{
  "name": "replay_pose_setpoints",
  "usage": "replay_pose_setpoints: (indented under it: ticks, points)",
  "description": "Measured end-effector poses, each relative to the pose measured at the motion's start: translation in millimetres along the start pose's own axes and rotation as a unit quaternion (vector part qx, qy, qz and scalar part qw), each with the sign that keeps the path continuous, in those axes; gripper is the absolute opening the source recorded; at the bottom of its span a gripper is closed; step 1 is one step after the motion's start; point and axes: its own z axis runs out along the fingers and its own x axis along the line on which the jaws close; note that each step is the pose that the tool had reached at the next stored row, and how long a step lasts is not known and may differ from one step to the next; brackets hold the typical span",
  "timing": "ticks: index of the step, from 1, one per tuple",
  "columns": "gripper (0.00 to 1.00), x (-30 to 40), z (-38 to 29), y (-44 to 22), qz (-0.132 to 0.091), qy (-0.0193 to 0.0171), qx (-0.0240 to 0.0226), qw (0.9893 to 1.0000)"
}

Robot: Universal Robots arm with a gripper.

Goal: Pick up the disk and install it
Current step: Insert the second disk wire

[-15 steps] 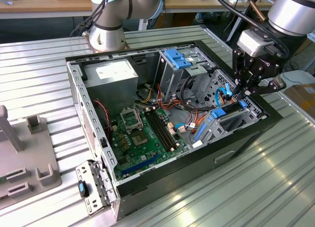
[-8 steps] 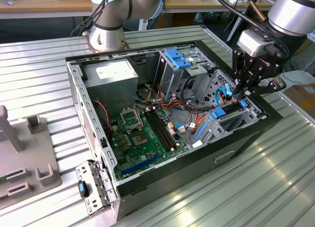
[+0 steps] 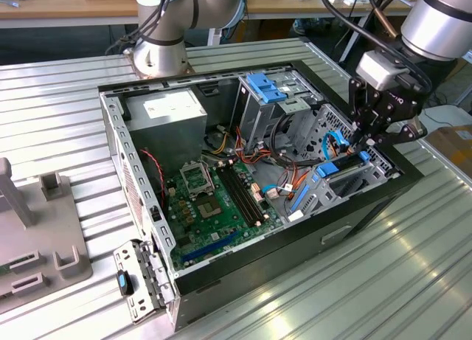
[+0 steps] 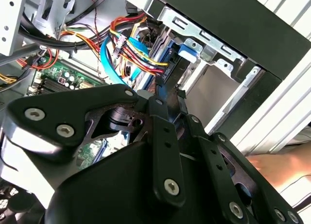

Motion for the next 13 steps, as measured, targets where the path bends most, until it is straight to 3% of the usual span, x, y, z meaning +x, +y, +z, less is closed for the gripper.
replay_pose_setpoints:
  ticks: [7,13]
  points:
    - [0.24,-0.7,4.2,-4.6,0.000,0.0000,0.0000,1.0000]
    - [0.24,-15.7,6.3,-5.7,0.005,0.0004,0.0000,1.0000]
